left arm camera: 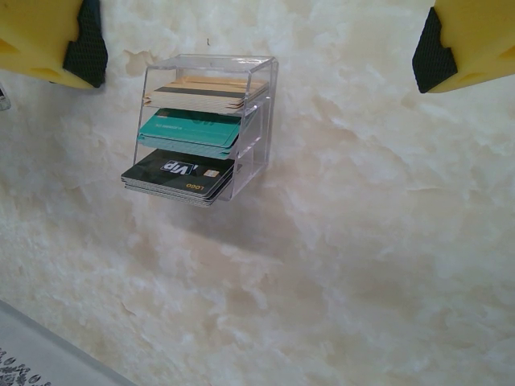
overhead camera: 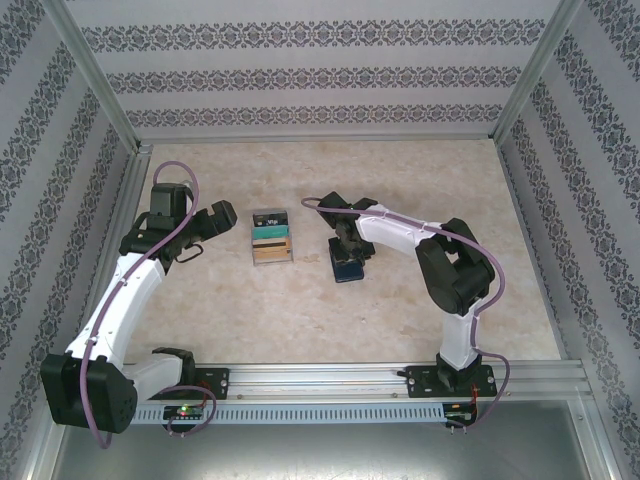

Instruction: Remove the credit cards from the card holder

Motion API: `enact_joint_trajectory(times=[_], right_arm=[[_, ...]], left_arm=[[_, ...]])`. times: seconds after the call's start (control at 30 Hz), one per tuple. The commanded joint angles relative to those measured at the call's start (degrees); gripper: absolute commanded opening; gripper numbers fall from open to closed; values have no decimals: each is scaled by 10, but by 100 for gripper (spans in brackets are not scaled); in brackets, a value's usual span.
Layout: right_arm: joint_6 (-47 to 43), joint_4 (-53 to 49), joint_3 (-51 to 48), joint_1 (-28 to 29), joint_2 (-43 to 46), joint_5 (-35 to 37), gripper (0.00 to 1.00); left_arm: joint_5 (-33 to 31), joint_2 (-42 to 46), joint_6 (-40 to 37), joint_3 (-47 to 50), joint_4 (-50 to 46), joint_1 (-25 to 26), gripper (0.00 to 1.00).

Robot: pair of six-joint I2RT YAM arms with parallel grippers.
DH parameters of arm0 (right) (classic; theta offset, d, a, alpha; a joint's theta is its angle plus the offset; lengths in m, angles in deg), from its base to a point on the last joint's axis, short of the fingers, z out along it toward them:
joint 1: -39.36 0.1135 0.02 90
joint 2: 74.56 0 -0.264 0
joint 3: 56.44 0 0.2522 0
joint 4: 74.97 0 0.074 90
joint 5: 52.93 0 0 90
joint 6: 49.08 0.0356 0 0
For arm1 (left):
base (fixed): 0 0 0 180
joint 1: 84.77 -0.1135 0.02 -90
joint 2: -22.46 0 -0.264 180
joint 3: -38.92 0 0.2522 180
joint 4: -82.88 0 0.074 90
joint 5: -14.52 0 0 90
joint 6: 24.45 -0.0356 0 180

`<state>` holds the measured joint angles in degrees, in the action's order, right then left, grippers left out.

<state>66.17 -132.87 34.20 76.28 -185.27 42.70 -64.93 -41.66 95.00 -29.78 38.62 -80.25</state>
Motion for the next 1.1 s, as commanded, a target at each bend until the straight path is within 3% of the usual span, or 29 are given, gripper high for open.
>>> enact_joint_trajectory(times=[0.0,0.13,0.27,0.47,0.57,0.63,0.8,0.87,0.9,1.07], right_arm=[[-6,-20,-4,7,-3,5,44],[-3,-20,-21,8,7,6,41],[-6,-7,-39,5,13,11,20],[-7,14,-51,2,35,-3,0],[-2,35,-62,2,53,-26,0],[7,52,-71,2,68,-46,0],[45,100,-88,-1,102,-116,0],[63,119,-93,-1,114,-143,0],[71,129,-96,-2,120,-157,0],[100,155,-104,-9,150,-198,0]], left_arm=[[8,11,1,-4,-19,7,100],[8,11,1,-4,-20,7,100],[11,10,1,-3,-16,9,100],[17,12,12,-1,-15,21,100],[50,10,42,12,0,33,97],[66,10,72,26,22,49,85],[66,-3,149,50,78,115,39],[60,-16,170,51,93,140,26],[59,-24,178,51,101,152,21],[52,-68,192,35,112,195,21]])
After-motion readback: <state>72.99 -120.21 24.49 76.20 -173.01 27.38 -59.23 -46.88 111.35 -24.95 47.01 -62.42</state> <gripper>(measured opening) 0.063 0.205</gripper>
